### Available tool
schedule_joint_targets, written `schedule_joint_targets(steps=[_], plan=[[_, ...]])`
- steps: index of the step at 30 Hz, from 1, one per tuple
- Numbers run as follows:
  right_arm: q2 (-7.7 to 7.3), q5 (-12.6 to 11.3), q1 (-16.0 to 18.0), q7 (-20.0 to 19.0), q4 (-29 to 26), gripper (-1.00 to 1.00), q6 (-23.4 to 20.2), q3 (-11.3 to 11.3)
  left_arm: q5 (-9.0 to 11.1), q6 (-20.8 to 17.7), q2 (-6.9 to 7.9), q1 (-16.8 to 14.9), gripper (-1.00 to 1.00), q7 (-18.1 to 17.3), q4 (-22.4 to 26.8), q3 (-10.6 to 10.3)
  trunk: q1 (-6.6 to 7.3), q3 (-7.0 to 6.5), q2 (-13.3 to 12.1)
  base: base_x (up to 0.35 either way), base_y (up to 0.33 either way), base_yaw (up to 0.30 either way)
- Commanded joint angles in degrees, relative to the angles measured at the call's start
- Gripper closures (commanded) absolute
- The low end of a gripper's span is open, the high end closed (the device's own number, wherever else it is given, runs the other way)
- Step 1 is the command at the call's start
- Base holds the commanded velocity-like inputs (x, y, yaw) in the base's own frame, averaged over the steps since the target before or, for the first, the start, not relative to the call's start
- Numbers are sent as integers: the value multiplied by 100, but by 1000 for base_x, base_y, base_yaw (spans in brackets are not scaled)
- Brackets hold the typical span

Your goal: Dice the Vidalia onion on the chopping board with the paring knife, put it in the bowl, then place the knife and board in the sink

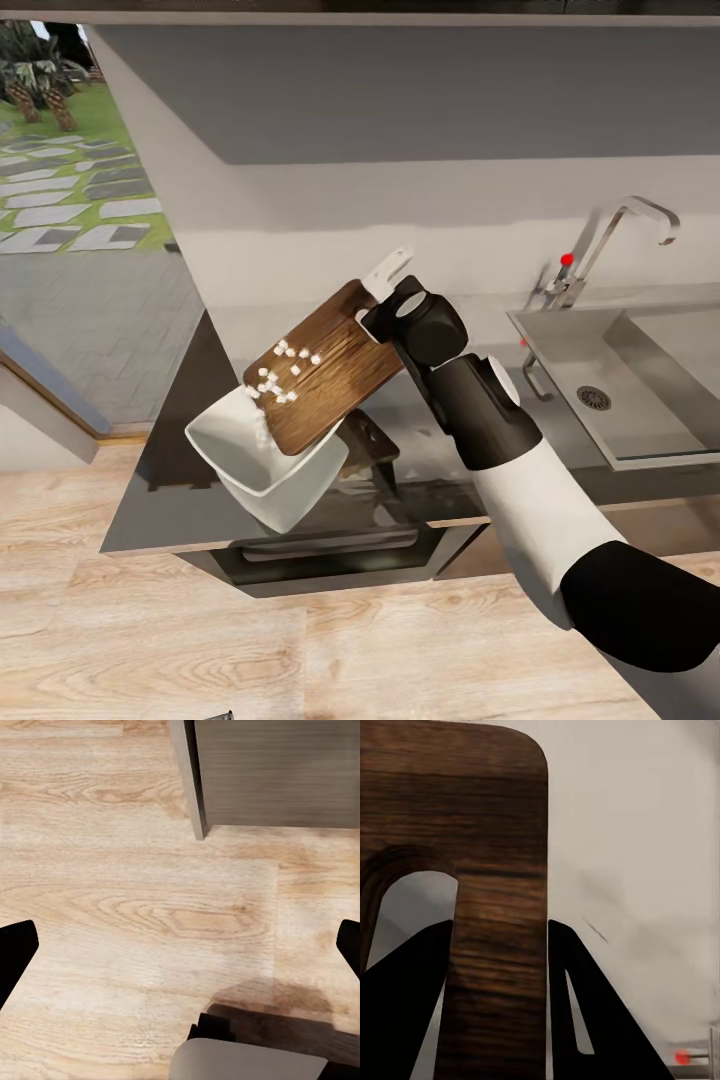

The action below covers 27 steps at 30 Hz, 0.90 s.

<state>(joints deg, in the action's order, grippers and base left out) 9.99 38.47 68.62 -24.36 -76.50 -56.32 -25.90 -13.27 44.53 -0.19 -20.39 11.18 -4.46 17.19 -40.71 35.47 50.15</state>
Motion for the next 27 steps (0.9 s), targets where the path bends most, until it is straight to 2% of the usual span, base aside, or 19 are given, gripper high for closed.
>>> schedule_joint_targets(steps=[1, 7, 10, 13, 22, 27], plan=[[1, -94, 2, -53, 206, 100, -55, -11, -62, 29, 2, -8, -100, 42, -20, 30, -1, 6, 4, 0, 0, 0], [1, -138, 113, -92, 198, 100, -46, -11, -62, 29, 2, -8, -100, 41, -20, 30, -1, 6, 4, 0, 0, 0], [1, -369, 283, -117, 197, 100, -58, -11, -62, 29, 2, -8, -100, 41, -20, 30, -1, 6, 4, 0, 0, 0], [1, -473, 329, -128, 197, 100, -63, -11, -62, 29, 7, -8, -100, 42, -20, 30, -1, 6, 4, 0, 0, 0], [1, -498, 388, -151, 189, 100, -63, -11, -62, 29, 10, -8, -100, 42, -20, 30, -1, 6, 4, 0, 0, 0], [1, -491, 508, -393, 191, 100, -71, -15, -62, 29, 10, -8, -100, 42, -20, 30, -1, 6, 4, 0, 0, 0]])
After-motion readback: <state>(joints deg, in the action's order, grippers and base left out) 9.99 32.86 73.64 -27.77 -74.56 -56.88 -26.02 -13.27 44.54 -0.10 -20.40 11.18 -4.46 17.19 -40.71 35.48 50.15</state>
